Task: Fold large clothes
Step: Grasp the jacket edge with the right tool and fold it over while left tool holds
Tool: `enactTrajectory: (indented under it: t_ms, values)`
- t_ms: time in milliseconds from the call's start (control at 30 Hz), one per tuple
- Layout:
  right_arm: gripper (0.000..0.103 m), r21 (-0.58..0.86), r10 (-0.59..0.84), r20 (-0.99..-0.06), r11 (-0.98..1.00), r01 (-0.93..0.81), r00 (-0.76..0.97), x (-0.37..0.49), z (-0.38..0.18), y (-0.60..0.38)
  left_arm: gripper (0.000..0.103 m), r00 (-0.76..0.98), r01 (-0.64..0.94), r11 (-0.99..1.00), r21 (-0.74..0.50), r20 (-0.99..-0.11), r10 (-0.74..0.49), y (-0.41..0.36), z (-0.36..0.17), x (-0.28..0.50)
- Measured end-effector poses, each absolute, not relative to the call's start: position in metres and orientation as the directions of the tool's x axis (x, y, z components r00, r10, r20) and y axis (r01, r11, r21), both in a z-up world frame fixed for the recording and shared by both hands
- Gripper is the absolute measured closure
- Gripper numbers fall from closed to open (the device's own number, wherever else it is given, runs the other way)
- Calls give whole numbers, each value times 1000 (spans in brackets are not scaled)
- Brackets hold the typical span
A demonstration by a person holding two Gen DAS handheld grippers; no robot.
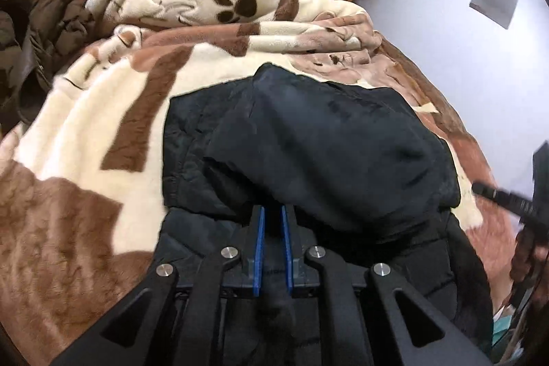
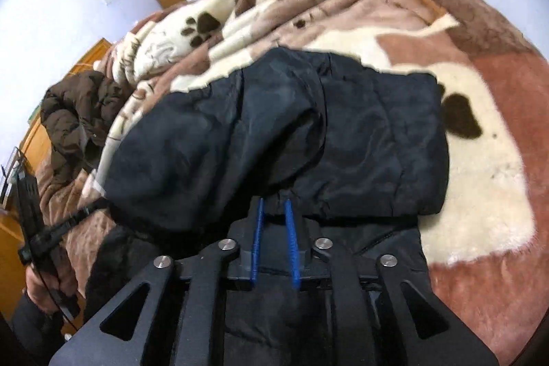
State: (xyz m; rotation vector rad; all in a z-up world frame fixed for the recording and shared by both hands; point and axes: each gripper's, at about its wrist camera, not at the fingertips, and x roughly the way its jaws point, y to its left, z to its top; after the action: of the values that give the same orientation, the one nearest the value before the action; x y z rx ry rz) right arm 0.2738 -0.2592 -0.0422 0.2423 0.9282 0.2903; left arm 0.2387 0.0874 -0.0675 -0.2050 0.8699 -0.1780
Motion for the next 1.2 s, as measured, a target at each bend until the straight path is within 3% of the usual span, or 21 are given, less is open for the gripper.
enactTrajectory:
  t_ms: [133,200,267,500,600,767,1000,1200]
  values:
    - [81,291,352,-724,936,-200,593,282,-28,-231,90,673,106,962,-252,-694,-255,75,-45,249]
    - [80,273,354,-722,935,-225,595,289,-30,-214,75,687,125,960,-252,-676,-267,63,-41,262]
    - [80,269,361,-738,932,-242,571,300,-44,-199,71,676,152,953,-261,-676,-293,50,-51,276]
    - [80,258,312,-858,949,-183,409,316,-144,-186,70,515,128,962,-240,-813,-271,17,-153,289]
    - [80,255,313,-856,948,-190,411,311,-159,-188,69,528,107,960,-260,-803,-277,20,-161,287]
    - [80,262,312,-855,949,-174,415,311,-175,-189,69,522,104,975,-194,-824,-219,9,-168,298]
    - [78,245,300,-857,952,-182,418,301,-142,-188,69,489,73,964,-257,-833,-259,22,-143,295]
    - [78,211,321,-732,945,-249,601,294,-57,-204,64,603,108,962,-249,-753,-263,47,-85,280]
